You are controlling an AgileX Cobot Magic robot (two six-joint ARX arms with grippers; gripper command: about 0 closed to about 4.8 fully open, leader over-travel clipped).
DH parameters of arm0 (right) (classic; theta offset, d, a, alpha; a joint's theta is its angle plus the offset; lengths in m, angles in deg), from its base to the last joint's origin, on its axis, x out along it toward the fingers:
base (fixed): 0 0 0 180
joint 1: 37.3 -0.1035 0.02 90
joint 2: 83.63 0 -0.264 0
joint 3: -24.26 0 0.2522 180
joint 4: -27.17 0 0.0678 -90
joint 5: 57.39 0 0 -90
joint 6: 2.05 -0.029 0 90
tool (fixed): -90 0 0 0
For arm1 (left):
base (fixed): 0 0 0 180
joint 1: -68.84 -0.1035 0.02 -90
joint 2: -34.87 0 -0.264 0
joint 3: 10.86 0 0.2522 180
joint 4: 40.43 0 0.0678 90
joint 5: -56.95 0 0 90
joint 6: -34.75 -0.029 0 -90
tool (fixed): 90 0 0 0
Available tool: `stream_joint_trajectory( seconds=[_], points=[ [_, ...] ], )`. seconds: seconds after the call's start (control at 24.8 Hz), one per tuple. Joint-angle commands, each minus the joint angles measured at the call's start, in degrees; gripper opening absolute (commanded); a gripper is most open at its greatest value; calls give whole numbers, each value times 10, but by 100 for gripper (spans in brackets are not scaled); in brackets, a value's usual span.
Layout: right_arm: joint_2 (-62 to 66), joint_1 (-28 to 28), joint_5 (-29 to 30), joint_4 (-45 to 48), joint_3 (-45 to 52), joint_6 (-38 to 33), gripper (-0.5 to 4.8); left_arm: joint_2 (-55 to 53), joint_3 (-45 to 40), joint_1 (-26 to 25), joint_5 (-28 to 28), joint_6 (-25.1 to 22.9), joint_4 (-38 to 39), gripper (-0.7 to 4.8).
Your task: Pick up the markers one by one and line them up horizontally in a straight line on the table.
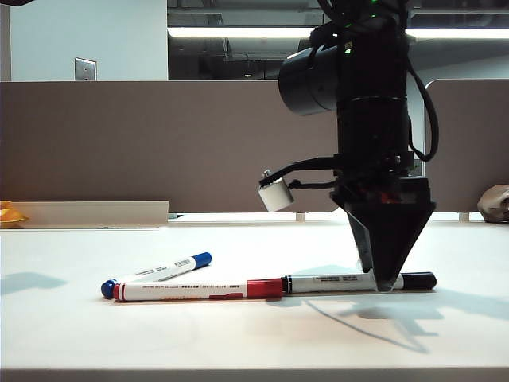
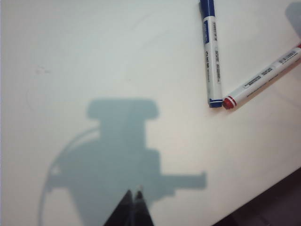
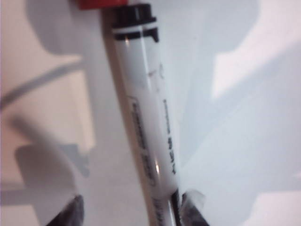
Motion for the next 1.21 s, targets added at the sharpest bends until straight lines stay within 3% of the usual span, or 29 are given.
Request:
stream_joint_trajectory(
  seconds=[0.04,0.32,0.36,0.48,0.6,0.68,0.85,0.97,1.21],
  points=[
    [-12,-3,3,-14,-1,-11,254,1,2,-1,-21,2,-3,-6],
    [-70,-29,-1,-7,-1,-11,251,0,2,-1,-30,2,-10,-6],
    [-84,-34,-1,-5,-1,-14,225,0,2,-1,-30,2,-16,-6],
    [-127,-46,1,7,-1,-40,58,-8,2,-1,-77,2,-47,-6],
    [-182,-59,3,22,-1,-73,38,-25,2,0,-95,2,-75,-6],
    [-224,-68,2,32,-1,-87,-8,-46,2,0,-96,3,-88,-6],
    [-306,-80,6,55,-1,-95,-7,-92,2,0,-113,4,-106,-6],
    [-370,-79,8,71,-1,-155,-7,-127,2,5,-165,4,-143,-6],
    [-459,-80,32,60,-1,-211,-7,-197,2,64,-120,4,-208,-3]
  ],
)
